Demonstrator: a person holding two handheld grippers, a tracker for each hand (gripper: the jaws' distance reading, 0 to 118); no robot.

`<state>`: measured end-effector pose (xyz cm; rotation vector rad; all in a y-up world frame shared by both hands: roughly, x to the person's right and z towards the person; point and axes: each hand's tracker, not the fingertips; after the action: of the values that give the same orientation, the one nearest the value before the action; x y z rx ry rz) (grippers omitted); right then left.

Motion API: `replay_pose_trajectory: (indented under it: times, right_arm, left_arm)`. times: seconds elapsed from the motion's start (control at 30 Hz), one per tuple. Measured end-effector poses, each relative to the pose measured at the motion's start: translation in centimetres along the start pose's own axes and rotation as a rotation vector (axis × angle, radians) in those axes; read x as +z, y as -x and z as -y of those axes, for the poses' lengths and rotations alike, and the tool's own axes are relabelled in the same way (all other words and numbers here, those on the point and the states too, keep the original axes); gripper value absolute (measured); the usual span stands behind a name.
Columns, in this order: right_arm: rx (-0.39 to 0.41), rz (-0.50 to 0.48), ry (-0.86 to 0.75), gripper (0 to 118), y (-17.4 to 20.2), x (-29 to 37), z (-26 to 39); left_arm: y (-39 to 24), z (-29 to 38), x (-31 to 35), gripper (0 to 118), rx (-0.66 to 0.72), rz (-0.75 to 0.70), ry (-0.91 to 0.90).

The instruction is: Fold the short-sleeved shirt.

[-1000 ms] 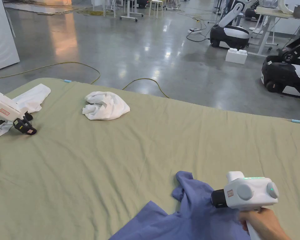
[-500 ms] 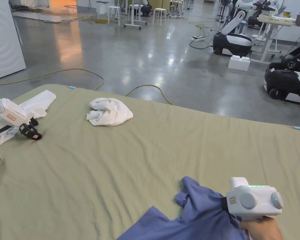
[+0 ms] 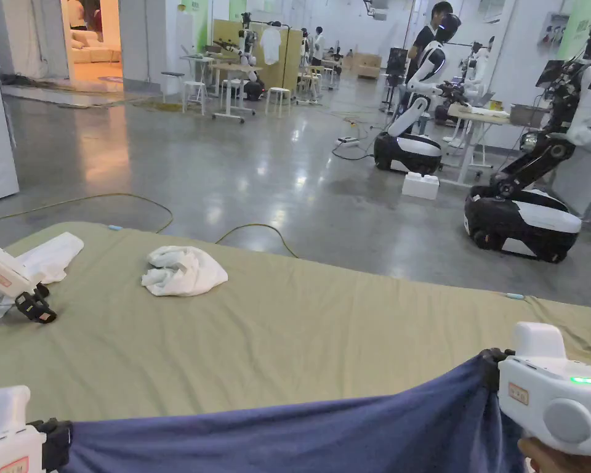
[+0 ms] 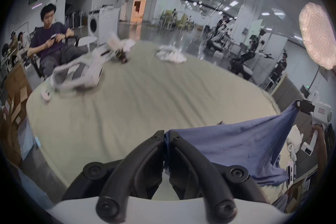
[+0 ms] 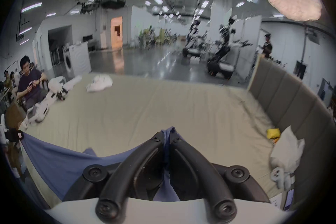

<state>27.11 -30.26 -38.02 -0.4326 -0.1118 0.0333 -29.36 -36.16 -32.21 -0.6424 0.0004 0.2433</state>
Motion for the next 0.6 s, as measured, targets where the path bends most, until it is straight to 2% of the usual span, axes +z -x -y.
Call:
replay_pose_trajectory:
  times: [0.07, 0.3, 0.6]
  right_arm:
    - [-0.023, 0.032, -0.063, 5, -1.9, 2.1, -2.2]
    - [-0.001, 0.11, -0.184, 5, -6.5, 6.8, -9.3]
    - [-0.002, 0.178, -0.283, 5, -7.2, 9.3, -16.3]
  left_arm:
    - [-1.2, -3.1, 0.0, 6, -0.022, 0.023, -0.043]
    - [-7.7, -14.4, 1.7, 6, -0.134, 0.084, -0.176]
    - [-12.9, -25.3, 3.0, 6, -0.211, 0.081, -0.301]
